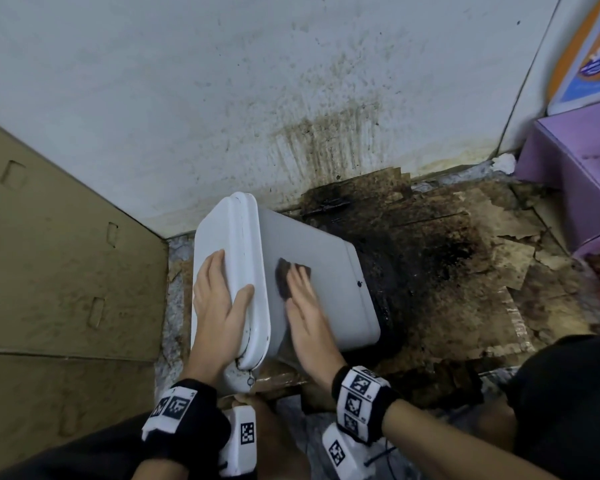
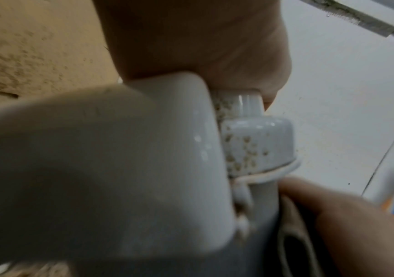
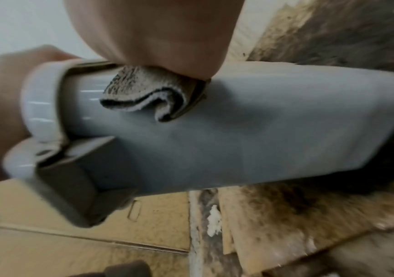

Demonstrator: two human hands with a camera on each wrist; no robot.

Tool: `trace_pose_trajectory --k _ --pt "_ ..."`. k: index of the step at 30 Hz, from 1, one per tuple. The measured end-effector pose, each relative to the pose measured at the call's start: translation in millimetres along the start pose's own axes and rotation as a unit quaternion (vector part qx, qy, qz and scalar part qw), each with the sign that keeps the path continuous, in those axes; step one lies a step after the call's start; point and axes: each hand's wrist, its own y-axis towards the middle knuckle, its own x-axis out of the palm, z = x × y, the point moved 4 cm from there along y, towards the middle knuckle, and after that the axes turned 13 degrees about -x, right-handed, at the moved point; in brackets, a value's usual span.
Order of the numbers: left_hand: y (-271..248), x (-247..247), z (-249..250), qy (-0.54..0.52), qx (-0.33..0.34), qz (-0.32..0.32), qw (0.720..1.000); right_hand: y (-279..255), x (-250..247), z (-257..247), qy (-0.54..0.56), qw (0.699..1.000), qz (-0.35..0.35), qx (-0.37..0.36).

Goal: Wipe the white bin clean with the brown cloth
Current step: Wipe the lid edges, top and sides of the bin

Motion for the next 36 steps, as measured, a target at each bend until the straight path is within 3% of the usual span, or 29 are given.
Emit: trace_pose_trajectory --k 4,6,9,14,19,22,26,31,33,36 --pt "-2.7 1.1 1.5 0.003 -0.003 -0.001 1.000 0.4 0.6 -8.4 -0.063 0.993 -0.031 -0.098" --pt "-3.5 1.1 2.3 0.003 0.000 -0.001 1.000 -6.9 -8.5 10.6 -0.070 0.992 -0.017 -0.101" --pt "-3.4 -0.1 2.1 -0.001 0.001 -0.002 1.000 -17.8 -26.0 52.4 -0.072 0.996 0.027 -0.040" --pt "-2.7 -0.3 4.6 -0.001 0.001 -0.002 1.000 -33.4 -54.5 117.4 -0.097 0.985 0.068 0.123" --pt "-3.4 -0.9 4.4 0.000 0.003 -0.001 1.000 -28.2 -39.3 90.8 -0.062 0.982 0.097 0.146" --pt "-3.2 -2.8 3.2 -0.006 -0.006 -0.002 1.000 -17.4 -18.0 41.1 -0.033 0.994 0.081 0.065" --pt "-2.8 0.3 4.4 0.003 -0.001 0.003 1.000 -6.1 7.2 -15.7 -0.026 0.997 0.004 -0.079" --pt "-4.0 -0.7 1.8 0.003 0.002 0.002 1.000 -13.9 -7.1 7.4 -0.073 0.989 -0.037 -0.123" --pt "-3.9 -3.1 -0.3 -0.002 0.000 0.003 1.000 -20.0 -18.7 37.1 -0.081 0.994 -0.011 -0.073" --pt "-3.6 -3.6 1.5 -0.012 0.002 0.001 1.000 -24.6 -30.7 69.9 -0.065 0.994 0.068 0.055"
